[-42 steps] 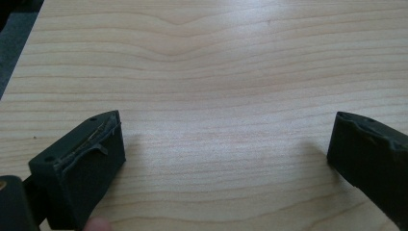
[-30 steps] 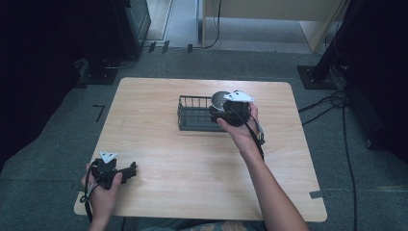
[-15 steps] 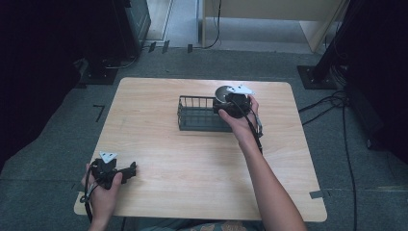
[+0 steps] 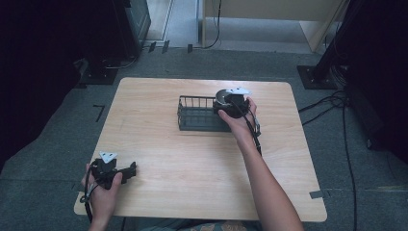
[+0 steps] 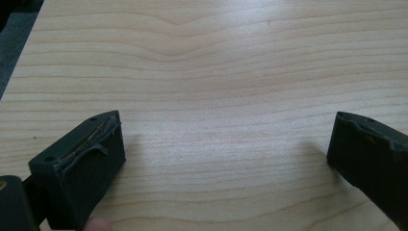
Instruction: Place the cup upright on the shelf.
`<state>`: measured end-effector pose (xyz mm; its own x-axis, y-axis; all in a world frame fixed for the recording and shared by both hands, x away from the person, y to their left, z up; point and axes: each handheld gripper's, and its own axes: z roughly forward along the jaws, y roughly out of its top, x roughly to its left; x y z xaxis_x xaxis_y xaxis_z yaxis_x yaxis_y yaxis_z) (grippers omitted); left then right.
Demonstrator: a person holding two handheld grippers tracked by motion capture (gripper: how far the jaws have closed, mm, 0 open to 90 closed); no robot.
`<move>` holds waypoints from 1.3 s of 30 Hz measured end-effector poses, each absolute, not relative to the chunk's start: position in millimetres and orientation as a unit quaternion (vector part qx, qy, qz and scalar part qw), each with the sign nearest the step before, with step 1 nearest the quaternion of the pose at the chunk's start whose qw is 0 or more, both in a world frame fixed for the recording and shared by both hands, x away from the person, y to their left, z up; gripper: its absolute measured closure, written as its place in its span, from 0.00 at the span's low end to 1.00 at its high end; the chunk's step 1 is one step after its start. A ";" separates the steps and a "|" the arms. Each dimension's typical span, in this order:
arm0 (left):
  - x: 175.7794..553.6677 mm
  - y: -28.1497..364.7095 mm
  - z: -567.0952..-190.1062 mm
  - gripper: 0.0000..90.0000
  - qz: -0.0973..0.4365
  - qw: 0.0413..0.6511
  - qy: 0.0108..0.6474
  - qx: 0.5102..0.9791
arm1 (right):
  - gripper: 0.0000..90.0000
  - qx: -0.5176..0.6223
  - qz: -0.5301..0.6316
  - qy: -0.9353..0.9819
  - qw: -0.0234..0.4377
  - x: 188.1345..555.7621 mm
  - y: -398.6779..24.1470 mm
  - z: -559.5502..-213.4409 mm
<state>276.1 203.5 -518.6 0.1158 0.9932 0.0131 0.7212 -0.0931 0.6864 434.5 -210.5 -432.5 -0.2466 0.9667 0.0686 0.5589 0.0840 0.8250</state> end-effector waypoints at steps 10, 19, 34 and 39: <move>276.1 203.4 -518.7 0.00 0.250 0.273 0.617 0.695 | 0.20 0.559 0.371 0.701 0.241 435.5 -206.0 -438.6; 276.1 203.5 -518.5 0.00 0.250 0.272 0.616 0.696 | 0.20 0.559 0.358 0.709 0.237 436.0 -205.0 -442.5; 276.1 203.5 -518.5 0.00 0.250 0.271 0.616 0.696 | 0.01 0.553 0.376 0.707 0.231 427.9 -211.8 -428.7; 276.1 203.5 -518.5 0.00 0.250 0.272 0.616 0.696 | 0.00 0.547 0.385 0.705 0.235 419.7 -216.1 -419.9</move>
